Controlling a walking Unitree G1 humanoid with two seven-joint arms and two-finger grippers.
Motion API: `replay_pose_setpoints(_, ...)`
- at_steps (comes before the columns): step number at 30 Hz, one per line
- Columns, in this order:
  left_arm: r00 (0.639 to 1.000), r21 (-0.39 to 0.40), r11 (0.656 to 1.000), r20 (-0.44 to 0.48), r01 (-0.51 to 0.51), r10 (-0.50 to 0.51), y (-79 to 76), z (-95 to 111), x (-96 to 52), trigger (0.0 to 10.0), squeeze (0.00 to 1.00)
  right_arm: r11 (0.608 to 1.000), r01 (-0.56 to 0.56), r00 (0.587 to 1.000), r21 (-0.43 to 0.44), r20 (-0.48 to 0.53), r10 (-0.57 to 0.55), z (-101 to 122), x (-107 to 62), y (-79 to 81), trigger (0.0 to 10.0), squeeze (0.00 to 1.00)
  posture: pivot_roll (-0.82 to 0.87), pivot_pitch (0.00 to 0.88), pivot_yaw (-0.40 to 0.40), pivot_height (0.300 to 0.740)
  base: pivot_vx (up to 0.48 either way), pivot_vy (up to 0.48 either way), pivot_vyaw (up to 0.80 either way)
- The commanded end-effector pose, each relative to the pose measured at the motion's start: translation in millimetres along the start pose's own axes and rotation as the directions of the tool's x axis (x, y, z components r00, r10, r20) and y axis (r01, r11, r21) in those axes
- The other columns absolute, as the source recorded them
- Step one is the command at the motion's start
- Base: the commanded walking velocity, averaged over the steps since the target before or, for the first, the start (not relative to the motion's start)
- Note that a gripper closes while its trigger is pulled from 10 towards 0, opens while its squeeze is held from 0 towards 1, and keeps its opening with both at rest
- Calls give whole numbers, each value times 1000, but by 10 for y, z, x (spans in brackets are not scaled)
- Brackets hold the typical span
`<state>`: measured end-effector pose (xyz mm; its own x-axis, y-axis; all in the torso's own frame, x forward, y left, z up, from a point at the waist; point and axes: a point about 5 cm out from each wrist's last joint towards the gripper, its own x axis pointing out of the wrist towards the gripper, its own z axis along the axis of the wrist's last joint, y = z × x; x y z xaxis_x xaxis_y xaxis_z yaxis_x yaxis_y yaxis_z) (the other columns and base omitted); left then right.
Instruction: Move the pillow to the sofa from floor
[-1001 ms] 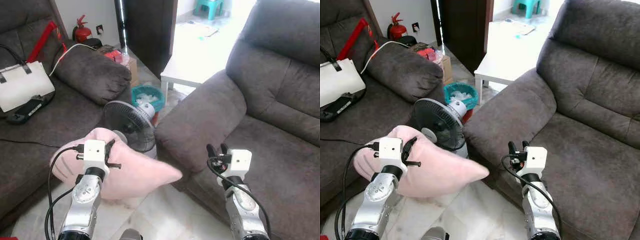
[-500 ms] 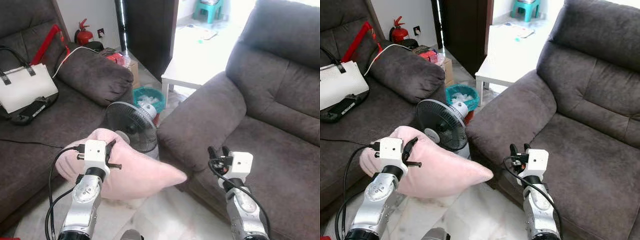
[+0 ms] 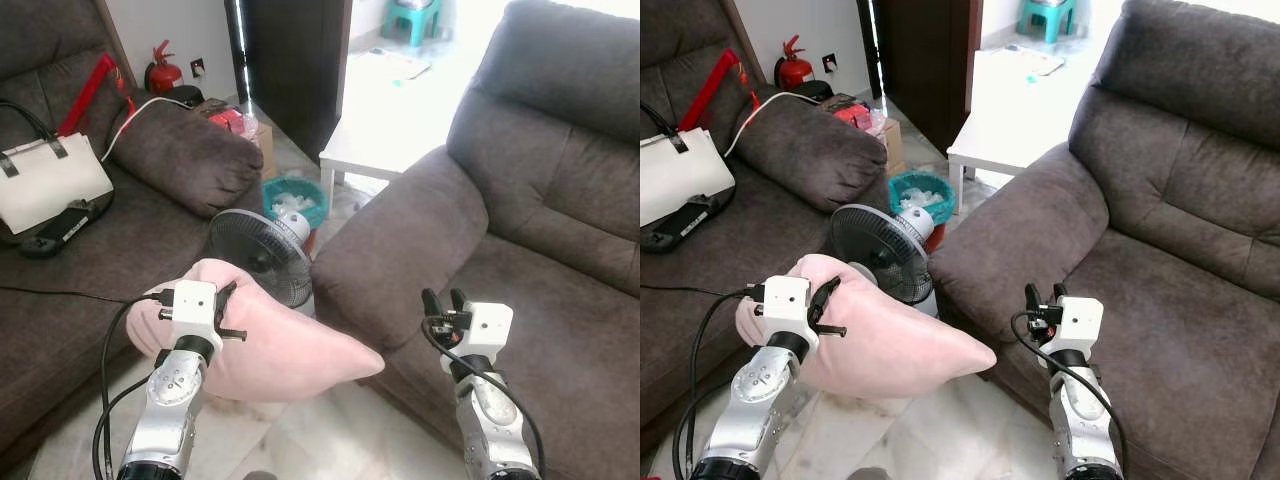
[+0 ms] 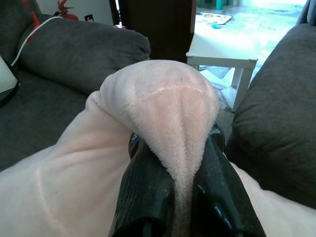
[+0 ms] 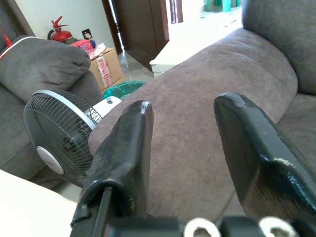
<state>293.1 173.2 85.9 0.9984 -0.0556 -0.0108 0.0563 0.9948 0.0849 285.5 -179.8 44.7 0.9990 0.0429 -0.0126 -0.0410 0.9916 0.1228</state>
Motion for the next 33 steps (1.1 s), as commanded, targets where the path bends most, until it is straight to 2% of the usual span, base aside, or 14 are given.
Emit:
replay_pose_setpoints(1,993,13,1000,120,-5,3,38,265,59,10000,0,1000,12,1000,10,4,-12,-4,-2,-16,10000,0,134,0,-14,740,0,0,0)
replay_pose_setpoints(10,992,10,1000,122,24,-25,1,292,74,10000,0,1000,-10,999,-22,-51,9,-47,13,-21,10000,0,134,0,-12,740,0,0,0)
replay_pose_setpoints(11,992,2,999,115,52,-52,-24,294,80,10000,0,990,-57,991,-130,-124,41,-102,22,-19,10000,0,135,0,-14,740,0,0,0)
replay_pose_setpoints(12,991,4,997,107,77,-77,-45,291,84,10000,0,979,-89,987,-185,-150,61,-121,23,-16,10000,0,134,0,-15,740,0,0,0)
replay_pose_setpoints(15,983,2,987,83,162,-162,-114,282,88,10000,0,964,-141,972,-227,-218,91,-161,29,-37,10000,0,136,0,-16,740,0,0,0)
replay_pose_setpoints(16,978,4,981,76,196,-196,-133,289,91,10000,0,944,-176,959,-280,-264,101,-183,29,-67,10000,0,136,0,-16,740,0,0,0)
replay_pose_setpoints(19,974,2,977,71,214,-214,-145,297,100,10000,0,917,-223,937,-330,-332,108,-230,19,-101,10000,0,132,0,-18,740,0,0,0)
replay_pose_setpoints(21,971,0,974,69,228,-228,-165,306,116,10000,0,880,-290,902,-377,-416,119,-296,-1,-130,10000,0,130,0,-20,740,0,0,0)
replay_pose_setpoints(25,968,-3,970,66,243,-242,-195,309,127,10000,0,856,-333,868,-396,-483,115,-368,-36,-145,10000,0,126,0,-23,740,0,0,0)
replay_pose_setpoints(29,950,24,952,50,306,-307,-311,303,184,10000,0,849,-416,792,-326,-588,162,-509,-117,-86,10000,0,127,0,-24,740,0,0,0)
replay_pose_setpoints(30,948,28,949,47,314,-315,-320,301,191,10000,0,854,-409,792,-323,-591,156,-504,-111,-97,10000,0,127,0,-24,740,0,0,0)
replay_pose_setpoints(31,944,35,945,39,326,-328,-337,291,202,10000,0,860,-399,793,-317,-590,151,-474,-88,-127,10000,35,127,0,-24,740,0,0,0)
replay_pose_setpoints(32,943,38,944,36,328,-330,-340,285,206,10000,0,861,-398,794,-315,-589,152,-454,-74,-141,10000,278,127,0,-24,740,0,0,0)
replay_pose_setpoints(33,943,40,944,34,329,-330,-342,280,208,10000,0,861,-398,795,-315,-588,152,-441,-66,-148,10000,278,127,0,-24,740,0,0,0)
